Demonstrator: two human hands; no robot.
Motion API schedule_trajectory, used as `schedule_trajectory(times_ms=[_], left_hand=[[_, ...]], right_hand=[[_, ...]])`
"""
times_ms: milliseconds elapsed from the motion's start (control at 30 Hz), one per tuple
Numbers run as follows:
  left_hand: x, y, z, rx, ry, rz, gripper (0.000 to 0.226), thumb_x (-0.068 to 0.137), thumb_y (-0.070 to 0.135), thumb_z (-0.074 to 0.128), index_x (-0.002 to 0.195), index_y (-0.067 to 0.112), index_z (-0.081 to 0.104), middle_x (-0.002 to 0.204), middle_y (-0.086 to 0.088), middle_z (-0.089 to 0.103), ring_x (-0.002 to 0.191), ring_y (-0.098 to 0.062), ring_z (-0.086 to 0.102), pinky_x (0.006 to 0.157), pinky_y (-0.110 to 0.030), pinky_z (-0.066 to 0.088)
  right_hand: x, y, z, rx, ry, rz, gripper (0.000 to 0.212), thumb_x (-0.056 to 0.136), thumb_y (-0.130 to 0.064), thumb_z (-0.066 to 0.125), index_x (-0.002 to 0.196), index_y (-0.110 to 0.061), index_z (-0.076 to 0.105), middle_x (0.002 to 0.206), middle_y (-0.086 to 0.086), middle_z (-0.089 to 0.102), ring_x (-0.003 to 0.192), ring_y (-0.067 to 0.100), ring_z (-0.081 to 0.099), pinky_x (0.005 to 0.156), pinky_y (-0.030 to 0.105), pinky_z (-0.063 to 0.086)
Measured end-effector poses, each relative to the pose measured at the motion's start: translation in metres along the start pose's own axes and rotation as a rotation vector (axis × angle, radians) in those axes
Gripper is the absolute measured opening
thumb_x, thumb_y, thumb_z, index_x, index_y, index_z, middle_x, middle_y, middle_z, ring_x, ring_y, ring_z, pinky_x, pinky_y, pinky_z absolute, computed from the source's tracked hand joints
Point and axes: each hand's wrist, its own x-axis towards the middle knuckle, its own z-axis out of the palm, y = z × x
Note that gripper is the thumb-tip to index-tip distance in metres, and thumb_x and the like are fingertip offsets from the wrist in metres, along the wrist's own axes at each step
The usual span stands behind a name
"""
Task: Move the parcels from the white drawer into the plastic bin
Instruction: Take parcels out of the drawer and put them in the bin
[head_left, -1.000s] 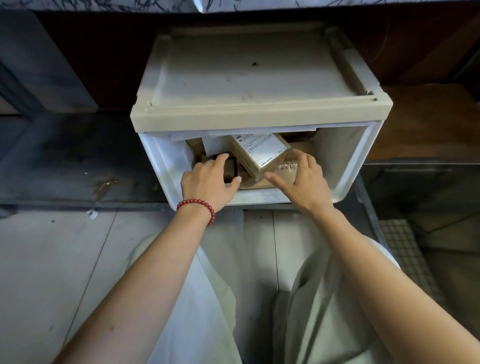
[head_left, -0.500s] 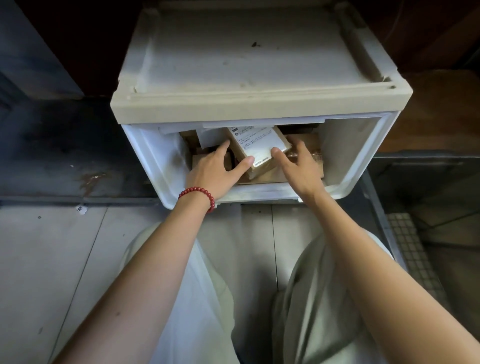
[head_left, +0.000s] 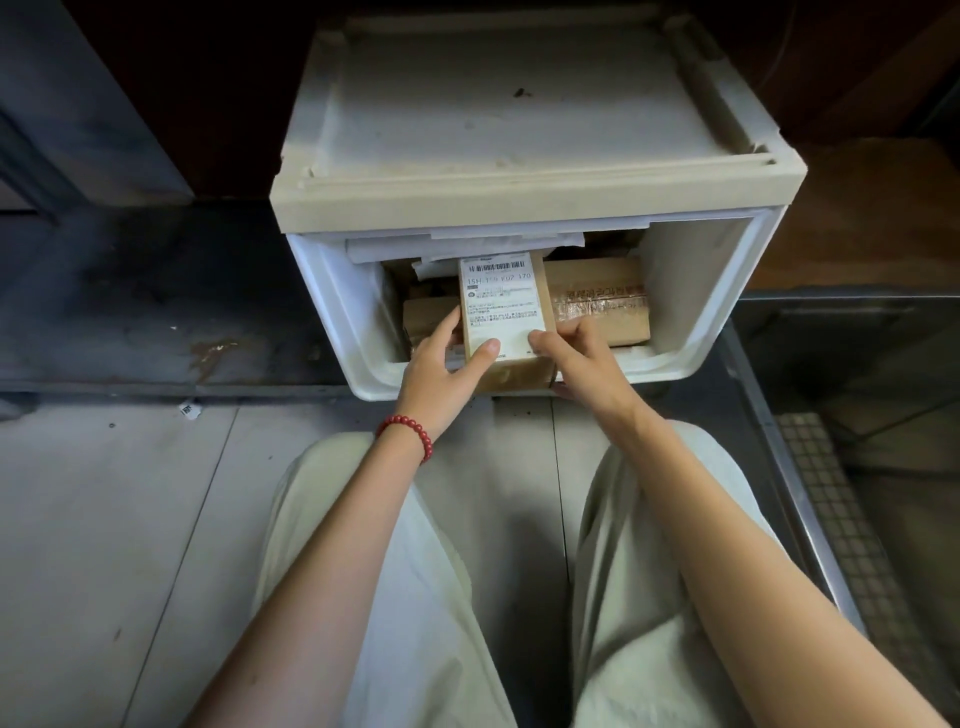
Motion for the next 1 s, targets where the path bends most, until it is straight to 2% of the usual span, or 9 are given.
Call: schedule_trajectory(times_ms=[100,200,300,400,533,633,767,867,1000], left_hand=[[-0.021,-0.003,-0.005,-0.011,0.010,0.035,0.063,0.083,0.044,0.067,0.139,0.043,0.038,0.135,0.007,0.048,0.119,-0.008,0.050,0.099,-0.044,0.048],[-0.033,-0.004,-0.013,0.002,0.013,0.066,0.064,0.085,0.036,0.068,0.142,0.038,0.037,0.138,0.004,0.047,0.121,-0.009,0.050,0.097,-0.041,0.050],[-0.050,0.000,-0.017,-0.035,-0.002,0.111,0.061,0.087,0.030,0.067,0.139,0.037,0.037,0.135,0.008,0.048,0.120,-0.007,0.049,0.093,-0.032,0.051],[-0.072,-0.001,-0.017,-0.110,0.006,0.106,0.059,0.086,0.030,0.068,0.134,0.039,0.036,0.129,0.012,0.049,0.121,-0.007,0.049,0.091,-0.029,0.050],[-0.098,-0.007,-0.020,-0.194,0.000,0.085,0.051,0.087,0.027,0.066,0.127,0.039,0.036,0.120,0.015,0.057,0.106,-0.002,0.058,0.083,-0.026,0.053],[-0.106,-0.009,-0.026,-0.191,-0.013,0.068,0.048,0.088,0.024,0.066,0.123,0.038,0.037,0.120,0.007,0.059,0.101,-0.004,0.061,0.072,-0.017,0.053],[-0.105,-0.009,-0.038,-0.235,-0.037,-0.015,0.038,0.091,0.034,0.059,0.122,0.043,0.038,0.112,0.008,0.066,0.101,-0.008,0.063,0.082,-0.030,0.053],[-0.106,-0.009,-0.039,-0.238,-0.060,-0.039,0.024,0.094,0.033,0.054,0.112,0.042,0.043,0.098,0.013,0.070,0.092,-0.008,0.065,0.082,-0.034,0.051],[-0.105,-0.010,-0.039,-0.236,-0.100,-0.037,0.023,0.093,0.035,0.055,0.115,0.040,0.049,0.112,0.010,0.067,0.102,-0.011,0.063,0.084,-0.034,0.051]], right_hand=[[-0.020,0.003,0.004,0.024,-0.019,0.033,0.020,0.088,-0.034,0.063,0.099,-0.025,0.049,0.114,-0.002,0.062,0.097,0.014,0.058,0.085,0.034,0.047],[-0.036,0.001,0.006,0.062,-0.033,0.038,0.024,0.088,-0.030,0.065,0.103,-0.024,0.049,0.122,0.001,0.062,0.099,0.012,0.060,0.083,0.033,0.048],[-0.049,-0.005,0.006,0.092,-0.047,0.006,0.041,0.086,-0.027,0.068,0.121,-0.028,0.046,0.126,-0.006,0.059,0.110,0.011,0.060,0.088,0.038,0.053],[-0.063,-0.010,0.006,0.072,-0.052,-0.002,0.055,0.088,-0.028,0.066,0.135,-0.036,0.039,0.123,-0.013,0.059,0.107,0.009,0.061,0.086,0.037,0.053],[-0.083,-0.002,0.010,0.071,-0.129,0.002,0.047,0.090,-0.026,0.064,0.133,-0.029,0.045,0.125,-0.007,0.061,0.111,0.014,0.062,0.089,0.039,0.056],[-0.088,0.000,0.009,0.026,-0.172,0.025,0.042,0.090,-0.032,0.063,0.130,-0.035,0.048,0.122,-0.011,0.063,0.110,0.013,0.063,0.093,0.045,0.053],[-0.090,-0.005,0.003,0.011,-0.201,0.017,0.031,0.094,-0.039,0.057,0.124,-0.044,0.051,0.127,-0.019,0.057,0.112,0.007,0.059,0.097,0.044,0.046],[-0.092,-0.005,0.000,0.047,-0.208,0.021,0.039,0.094,-0.043,0.055,0.130,-0.048,0.041,0.122,-0.021,0.054,0.115,0.011,0.056,0.096,0.044,0.043],[-0.089,-0.003,-0.002,0.115,-0.188,0.053,0.052,0.093,-0.040,0.059,0.137,-0.051,0.032,0.127,-0.020,0.053,0.110,0.015,0.063,0.091,0.043,0.050]])
